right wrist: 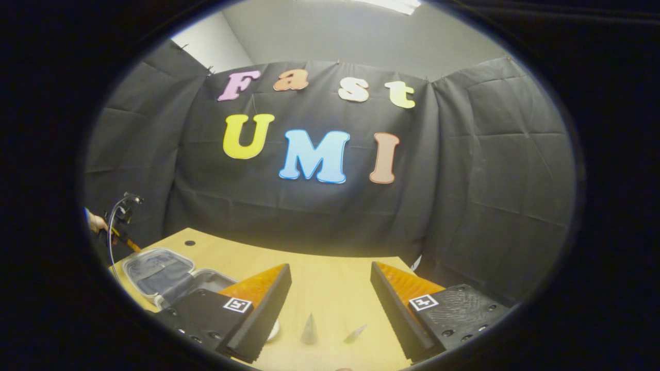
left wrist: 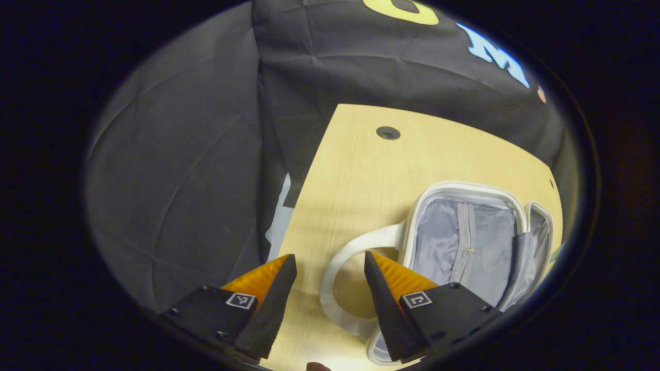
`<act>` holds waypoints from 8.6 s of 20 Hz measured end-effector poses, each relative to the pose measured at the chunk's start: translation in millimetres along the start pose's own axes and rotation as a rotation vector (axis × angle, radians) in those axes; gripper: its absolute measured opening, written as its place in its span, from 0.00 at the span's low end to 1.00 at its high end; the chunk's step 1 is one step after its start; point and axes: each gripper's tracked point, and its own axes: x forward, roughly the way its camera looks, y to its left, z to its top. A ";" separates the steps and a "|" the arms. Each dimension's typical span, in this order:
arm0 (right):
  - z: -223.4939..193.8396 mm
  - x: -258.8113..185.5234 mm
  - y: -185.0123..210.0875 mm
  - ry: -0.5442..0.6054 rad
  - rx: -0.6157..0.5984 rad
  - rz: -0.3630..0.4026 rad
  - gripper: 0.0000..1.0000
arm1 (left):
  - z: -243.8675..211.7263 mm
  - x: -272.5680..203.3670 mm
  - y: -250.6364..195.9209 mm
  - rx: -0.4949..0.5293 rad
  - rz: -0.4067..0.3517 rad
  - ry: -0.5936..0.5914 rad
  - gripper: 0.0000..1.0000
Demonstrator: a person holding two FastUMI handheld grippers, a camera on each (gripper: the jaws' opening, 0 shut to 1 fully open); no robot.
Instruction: First open the suitcase, pack the skin care products into it, and then close the suitcase.
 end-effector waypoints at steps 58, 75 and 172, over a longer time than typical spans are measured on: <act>-129.8 7.1 -124.1 0.135 0.020 0.239 0.94 | -178.4 -113.2 -709.6 0.313 -0.449 -0.493 0.50; -286.1 81.5 -44.4 0.519 0.115 0.293 0.62 | -112.8 -223.5 -492.6 0.070 -0.510 -0.190 0.43; -100.8 7.9 32.7 0.278 0.178 0.262 0.95 | 90.6 -298.4 -210.2 -0.127 -0.429 -0.417 0.12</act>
